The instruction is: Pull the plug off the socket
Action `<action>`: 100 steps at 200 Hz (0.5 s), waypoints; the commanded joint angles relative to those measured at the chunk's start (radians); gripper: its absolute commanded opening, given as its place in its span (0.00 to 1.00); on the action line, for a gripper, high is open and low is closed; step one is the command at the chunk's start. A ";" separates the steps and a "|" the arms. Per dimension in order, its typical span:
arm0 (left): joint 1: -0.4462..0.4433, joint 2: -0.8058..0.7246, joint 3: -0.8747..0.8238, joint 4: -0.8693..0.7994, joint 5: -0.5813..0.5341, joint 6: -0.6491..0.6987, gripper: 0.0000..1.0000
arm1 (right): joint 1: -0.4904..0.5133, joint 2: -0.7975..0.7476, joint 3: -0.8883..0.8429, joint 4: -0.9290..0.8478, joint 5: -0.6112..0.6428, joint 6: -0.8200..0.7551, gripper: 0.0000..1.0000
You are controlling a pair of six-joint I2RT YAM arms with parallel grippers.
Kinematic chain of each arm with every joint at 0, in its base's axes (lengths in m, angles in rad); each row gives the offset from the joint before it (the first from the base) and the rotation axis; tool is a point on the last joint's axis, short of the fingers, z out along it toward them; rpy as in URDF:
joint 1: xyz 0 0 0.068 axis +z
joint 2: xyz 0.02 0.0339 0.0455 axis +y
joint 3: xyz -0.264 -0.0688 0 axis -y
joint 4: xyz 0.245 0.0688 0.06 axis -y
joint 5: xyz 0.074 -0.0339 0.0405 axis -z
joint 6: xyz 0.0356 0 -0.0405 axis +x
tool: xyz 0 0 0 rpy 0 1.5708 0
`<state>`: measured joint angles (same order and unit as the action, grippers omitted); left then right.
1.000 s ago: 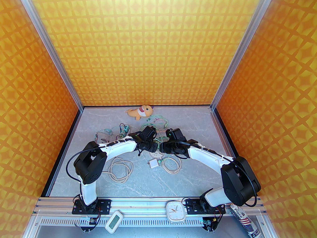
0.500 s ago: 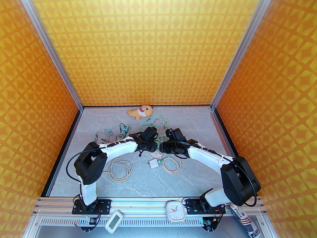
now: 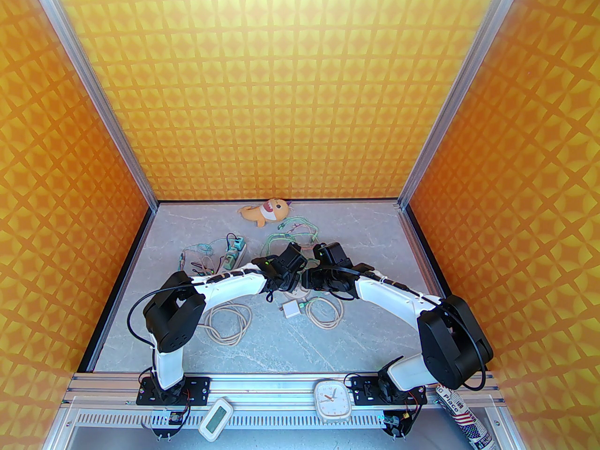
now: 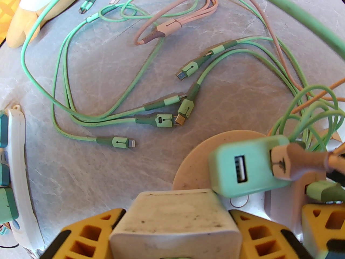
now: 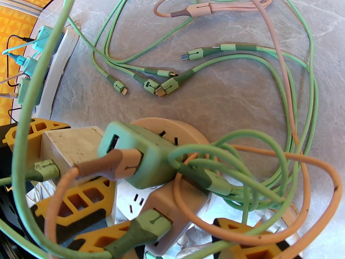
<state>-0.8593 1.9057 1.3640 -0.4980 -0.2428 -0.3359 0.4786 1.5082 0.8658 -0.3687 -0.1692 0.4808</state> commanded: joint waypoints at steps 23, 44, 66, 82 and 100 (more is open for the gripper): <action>0.068 -0.084 0.039 -0.024 0.168 -0.048 0.28 | 0.002 0.124 -0.104 -0.191 0.133 -0.021 0.46; 0.078 -0.094 0.029 -0.016 0.181 -0.051 0.28 | 0.002 0.123 -0.107 -0.194 0.135 -0.021 0.46; 0.082 -0.097 0.030 -0.018 0.194 -0.054 0.28 | 0.002 0.120 -0.111 -0.193 0.135 -0.020 0.46; 0.082 -0.097 0.034 -0.028 0.195 -0.045 0.28 | 0.002 0.118 -0.112 -0.193 0.137 -0.020 0.46; 0.082 -0.104 0.034 -0.044 0.182 -0.031 0.29 | 0.002 0.118 -0.111 -0.193 0.137 -0.020 0.46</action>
<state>-0.7841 1.8416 1.3693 -0.5156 -0.0746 -0.3733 0.4786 1.5078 0.8581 -0.3542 -0.1703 0.4808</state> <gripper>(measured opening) 0.524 0.459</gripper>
